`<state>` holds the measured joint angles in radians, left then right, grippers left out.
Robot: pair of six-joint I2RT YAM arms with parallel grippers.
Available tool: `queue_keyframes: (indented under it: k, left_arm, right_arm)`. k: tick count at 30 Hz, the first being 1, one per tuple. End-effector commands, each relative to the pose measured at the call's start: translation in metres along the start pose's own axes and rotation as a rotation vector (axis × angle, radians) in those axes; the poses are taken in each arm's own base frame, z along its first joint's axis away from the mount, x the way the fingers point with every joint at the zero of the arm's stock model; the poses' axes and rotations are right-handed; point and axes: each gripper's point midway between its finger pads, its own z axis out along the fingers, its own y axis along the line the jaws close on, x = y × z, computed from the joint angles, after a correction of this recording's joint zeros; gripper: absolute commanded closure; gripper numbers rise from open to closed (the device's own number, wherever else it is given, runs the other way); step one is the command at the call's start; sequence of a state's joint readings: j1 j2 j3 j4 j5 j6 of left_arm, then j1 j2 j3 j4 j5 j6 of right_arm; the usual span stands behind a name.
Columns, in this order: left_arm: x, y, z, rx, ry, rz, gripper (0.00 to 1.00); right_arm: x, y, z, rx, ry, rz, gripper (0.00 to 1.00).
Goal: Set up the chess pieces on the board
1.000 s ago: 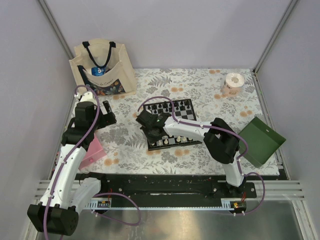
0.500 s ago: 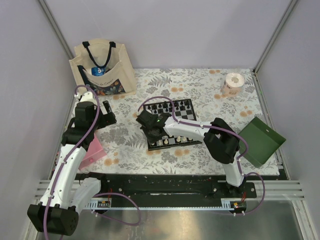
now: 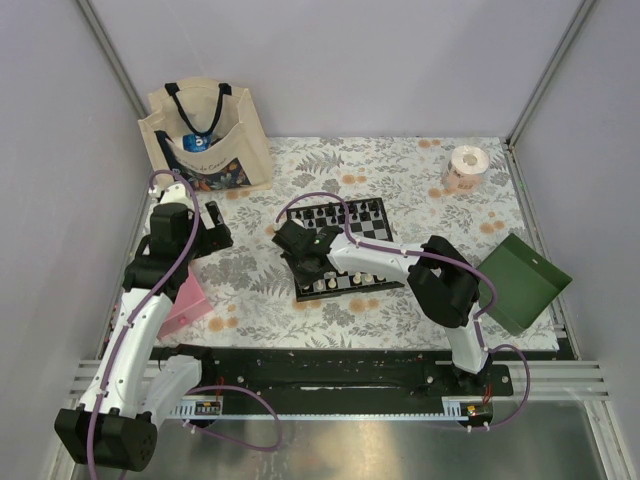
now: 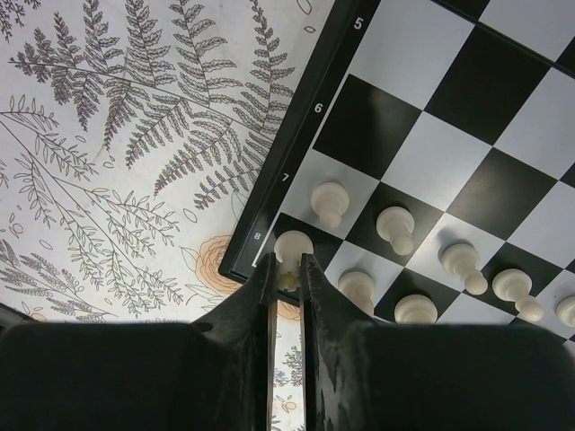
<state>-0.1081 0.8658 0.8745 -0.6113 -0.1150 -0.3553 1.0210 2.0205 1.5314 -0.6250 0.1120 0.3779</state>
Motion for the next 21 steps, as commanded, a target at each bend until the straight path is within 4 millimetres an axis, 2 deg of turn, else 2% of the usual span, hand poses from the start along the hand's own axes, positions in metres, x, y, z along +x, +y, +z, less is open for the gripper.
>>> queue_keyframes:
  k: [1,8,21]
  left_arm:
    - [-0.0091,-0.0041,-0.0004,0.024,-0.039,-0.002,0.01]
    - [-0.0083,-0.0038,0.0002,0.023,-0.036,-0.002,0.01]
    - [-0.0088,-0.0036,0.0003,0.022,-0.037,-0.003,0.01]
  right_arm:
    - [-0.0089,-0.0015,-0.0185,-0.010,-0.037,-0.003,0.85]
    - [-0.0068,-0.0013,-0.0244,-0.021,-0.036,-0.006,0.87]
    - [-0.0108,0.0057,-0.0151,-0.042,-0.038,0.002,0.85]
